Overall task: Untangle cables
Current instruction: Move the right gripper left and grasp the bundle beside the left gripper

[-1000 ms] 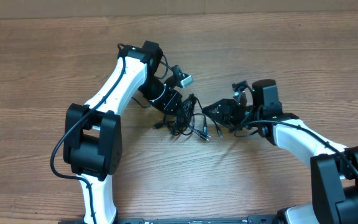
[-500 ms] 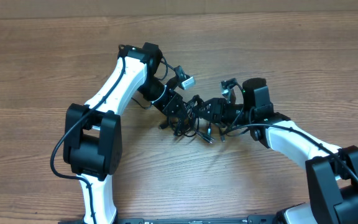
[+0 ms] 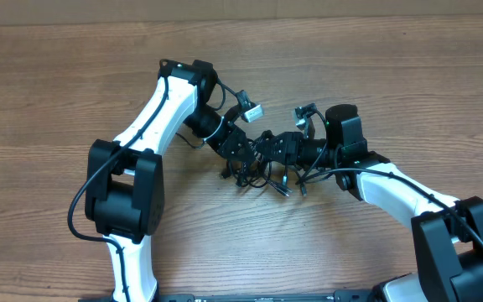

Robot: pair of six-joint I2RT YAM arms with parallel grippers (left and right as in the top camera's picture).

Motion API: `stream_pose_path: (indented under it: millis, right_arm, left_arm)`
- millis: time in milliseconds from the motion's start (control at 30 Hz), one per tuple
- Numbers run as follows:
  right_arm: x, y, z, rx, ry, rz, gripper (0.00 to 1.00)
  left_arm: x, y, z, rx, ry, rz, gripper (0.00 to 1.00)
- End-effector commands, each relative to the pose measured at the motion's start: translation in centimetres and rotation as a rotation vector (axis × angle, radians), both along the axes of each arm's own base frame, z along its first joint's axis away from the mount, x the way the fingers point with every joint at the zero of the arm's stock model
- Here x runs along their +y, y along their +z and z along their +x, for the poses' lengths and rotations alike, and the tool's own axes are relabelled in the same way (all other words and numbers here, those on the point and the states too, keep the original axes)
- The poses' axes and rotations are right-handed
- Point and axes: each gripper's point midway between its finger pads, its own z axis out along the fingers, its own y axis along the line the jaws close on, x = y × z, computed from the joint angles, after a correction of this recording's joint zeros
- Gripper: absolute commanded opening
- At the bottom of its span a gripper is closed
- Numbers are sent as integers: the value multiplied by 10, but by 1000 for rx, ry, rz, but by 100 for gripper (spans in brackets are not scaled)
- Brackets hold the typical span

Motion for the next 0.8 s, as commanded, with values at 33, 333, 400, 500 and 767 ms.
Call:
stream_pose_path:
  millis: [33, 333, 400, 500, 767]
  right_arm:
    - [0, 0, 2, -13, -9, -7, 40]
    - [1, 1, 1, -12, -4, -5, 34]
    - [3, 1, -1, -12, 2, -5, 35]
    - [7, 1, -3, -17, 11, -4, 34]
    - [8, 5, -1, -41, 14, 4, 24]
  left_arm:
    - [-13, 13, -5, 7, -17, -115, 4]
    - [-15, 16, -5, 13, -11, -134, 4]
    - [-18, 19, -5, 20, -5, -158, 4]
    - [-18, 20, -5, 21, -4, -161, 4]
    - [-20, 21, -6, 22, -8, -164, 4]
